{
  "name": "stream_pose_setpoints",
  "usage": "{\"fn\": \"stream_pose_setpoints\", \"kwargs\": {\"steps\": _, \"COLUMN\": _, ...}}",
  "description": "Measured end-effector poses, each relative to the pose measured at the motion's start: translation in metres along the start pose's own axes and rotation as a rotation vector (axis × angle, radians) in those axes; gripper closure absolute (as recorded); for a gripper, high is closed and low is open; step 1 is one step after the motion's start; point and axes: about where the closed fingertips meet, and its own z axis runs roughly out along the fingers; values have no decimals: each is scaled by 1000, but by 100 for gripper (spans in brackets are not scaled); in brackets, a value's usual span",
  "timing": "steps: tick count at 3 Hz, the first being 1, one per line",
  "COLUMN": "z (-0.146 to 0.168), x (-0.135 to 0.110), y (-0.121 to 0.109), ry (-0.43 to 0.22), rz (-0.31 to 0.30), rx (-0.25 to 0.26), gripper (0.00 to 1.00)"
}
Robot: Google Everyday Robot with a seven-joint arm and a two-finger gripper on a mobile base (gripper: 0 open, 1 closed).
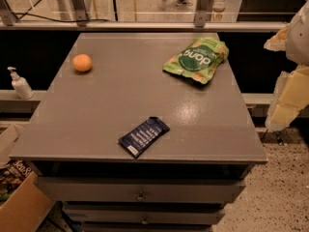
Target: Pick rxbar blueberry
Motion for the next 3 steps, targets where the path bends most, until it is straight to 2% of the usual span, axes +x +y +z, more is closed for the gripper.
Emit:
{"fn": "stream_pose_setpoints", "kwargs": {"steps": 2, "z": 2, "x": -2, "y": 0, "ry": -19, "rz": 12, "rx": 1, "gripper": 0}}
{"fn": "stream_pose_setpoints", "kwargs": {"steps": 3, "z": 14, "x": -9, "y": 4, "ry": -75, "rz": 25, "rx": -21, "gripper": 0}}
